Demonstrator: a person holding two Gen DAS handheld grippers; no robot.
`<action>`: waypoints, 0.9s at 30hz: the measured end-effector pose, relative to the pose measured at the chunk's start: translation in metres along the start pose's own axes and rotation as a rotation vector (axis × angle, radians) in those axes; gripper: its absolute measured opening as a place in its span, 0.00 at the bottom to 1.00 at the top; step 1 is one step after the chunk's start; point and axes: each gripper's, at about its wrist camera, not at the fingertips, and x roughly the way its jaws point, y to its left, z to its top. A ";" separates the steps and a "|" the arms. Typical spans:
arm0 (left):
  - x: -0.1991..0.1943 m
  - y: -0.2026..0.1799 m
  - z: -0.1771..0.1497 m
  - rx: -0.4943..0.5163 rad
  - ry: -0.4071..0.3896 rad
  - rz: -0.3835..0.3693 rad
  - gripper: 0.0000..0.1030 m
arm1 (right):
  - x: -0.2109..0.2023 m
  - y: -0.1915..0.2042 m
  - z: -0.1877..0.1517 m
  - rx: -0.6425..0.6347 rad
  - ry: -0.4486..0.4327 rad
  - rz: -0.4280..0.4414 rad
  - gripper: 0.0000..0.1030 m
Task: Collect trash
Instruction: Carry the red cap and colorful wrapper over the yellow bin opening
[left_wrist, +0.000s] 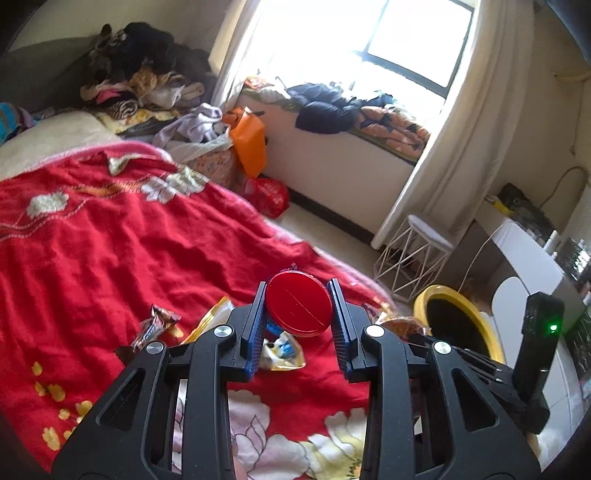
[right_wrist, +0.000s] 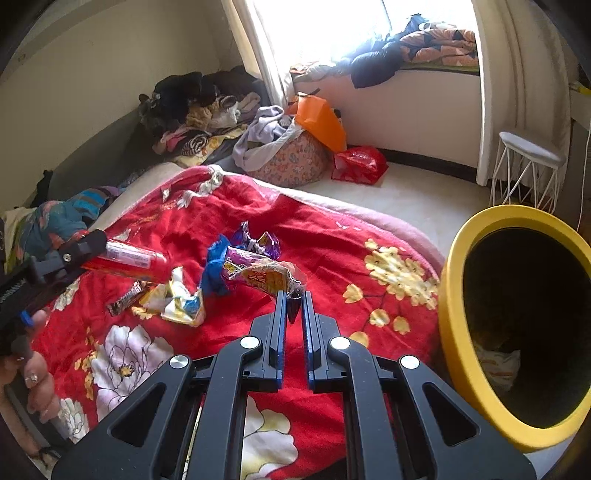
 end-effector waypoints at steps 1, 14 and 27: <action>-0.003 -0.001 0.003 0.000 -0.009 -0.005 0.25 | -0.003 -0.001 0.000 -0.001 -0.006 -0.003 0.08; -0.033 -0.018 0.017 0.008 -0.069 -0.054 0.24 | -0.044 -0.017 0.003 0.025 -0.083 -0.032 0.08; -0.032 -0.057 0.012 0.054 -0.055 -0.138 0.25 | -0.076 -0.046 0.003 0.081 -0.144 -0.086 0.08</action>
